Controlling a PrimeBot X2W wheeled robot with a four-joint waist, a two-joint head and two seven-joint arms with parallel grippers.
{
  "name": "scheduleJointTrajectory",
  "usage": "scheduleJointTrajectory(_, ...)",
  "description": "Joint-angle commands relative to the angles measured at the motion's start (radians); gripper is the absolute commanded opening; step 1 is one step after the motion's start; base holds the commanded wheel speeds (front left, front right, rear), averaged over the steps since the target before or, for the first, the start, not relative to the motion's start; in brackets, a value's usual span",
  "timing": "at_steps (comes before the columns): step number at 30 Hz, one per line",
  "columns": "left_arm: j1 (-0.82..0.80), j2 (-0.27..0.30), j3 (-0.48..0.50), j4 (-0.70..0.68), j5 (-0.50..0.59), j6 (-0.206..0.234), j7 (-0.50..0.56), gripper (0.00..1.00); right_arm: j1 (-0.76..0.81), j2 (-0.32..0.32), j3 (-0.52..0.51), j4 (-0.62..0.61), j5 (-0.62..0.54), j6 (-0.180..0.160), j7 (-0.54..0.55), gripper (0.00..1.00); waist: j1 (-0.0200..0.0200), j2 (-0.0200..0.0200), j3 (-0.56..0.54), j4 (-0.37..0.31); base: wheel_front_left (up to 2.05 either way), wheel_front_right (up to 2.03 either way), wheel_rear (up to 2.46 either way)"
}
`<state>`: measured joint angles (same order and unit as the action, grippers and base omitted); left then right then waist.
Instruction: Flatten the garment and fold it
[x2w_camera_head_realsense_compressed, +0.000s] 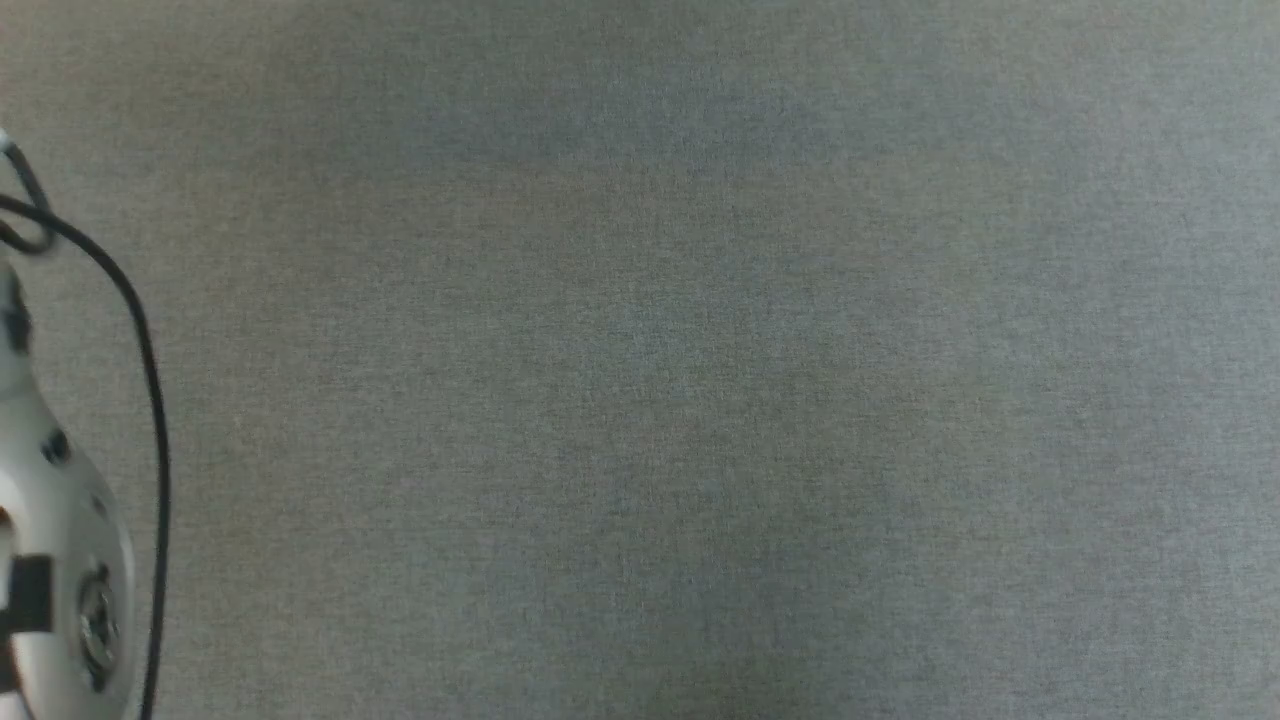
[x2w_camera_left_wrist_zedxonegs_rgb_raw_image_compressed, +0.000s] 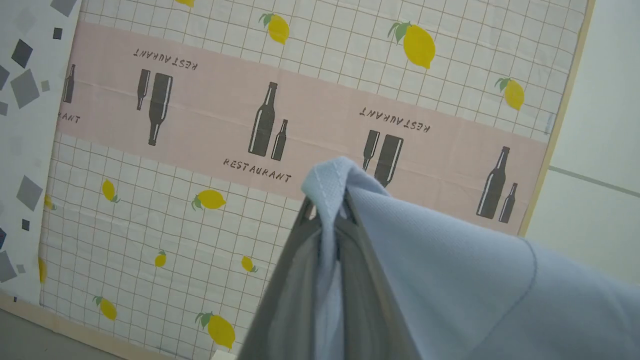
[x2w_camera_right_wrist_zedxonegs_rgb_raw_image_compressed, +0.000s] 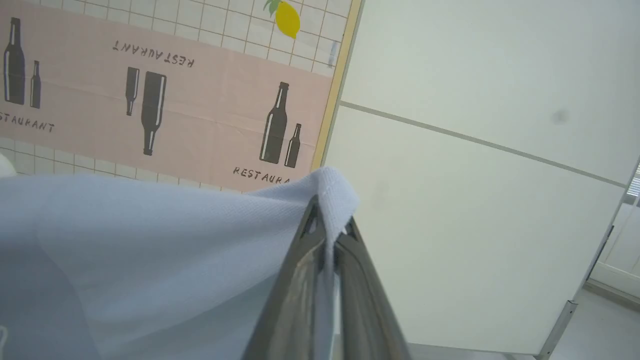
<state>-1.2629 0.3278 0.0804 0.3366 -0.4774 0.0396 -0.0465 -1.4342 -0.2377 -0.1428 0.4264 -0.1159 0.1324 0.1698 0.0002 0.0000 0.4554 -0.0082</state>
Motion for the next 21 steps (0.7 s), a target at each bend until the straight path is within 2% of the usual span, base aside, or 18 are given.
scheduleJointTrajectory(1,0.052,0.003,-0.007,0.026,-0.008,-0.011,-0.003,0.00,0.049,-0.001,0.003,0.018,0.008,-0.002,-0.010,0.00,-0.0002,0.0000,-0.014,0.004,0.00,0.00,0.00)
scheduleJointTrajectory(4,0.154,0.004,-0.034,0.080,-0.005,-0.041,0.011,0.00,0.145,-0.002,0.015,0.060,0.043,-0.002,-0.023,0.00,-0.0002,0.0000,-0.033,0.007,0.00,0.00,0.00)
scheduleJointTrajectory(5,0.262,0.004,-0.060,0.120,0.001,-0.066,0.024,0.00,0.256,-0.006,0.029,0.081,0.092,-0.002,-0.032,0.00,-0.0002,0.0000,-0.054,0.010,0.00,0.00,0.00)
scheduleJointTrajectory(9,0.427,-0.008,-0.071,0.138,-0.018,-0.085,0.042,0.00,0.432,-0.005,0.032,0.072,0.180,-0.002,-0.033,0.00,-0.0002,0.0000,-0.098,0.009,0.00,0.00,0.00)
scheduleJointTrajectory(16,0.791,-0.067,-0.057,0.039,-0.109,-0.087,0.119,0.00,0.810,0.015,-0.012,-0.064,0.309,-0.002,0.063,0.00,-0.0002,0.0000,-0.197,0.009,0.00,0.00,0.00)
scheduleJointTrajectory(21,1.064,-0.113,-0.055,-0.080,-0.168,-0.071,0.188,0.00,1.086,0.076,-0.116,-0.221,0.342,-0.002,0.197,0.00,-0.0002,0.0000,-0.256,0.019,0.00,0.00,0.00)
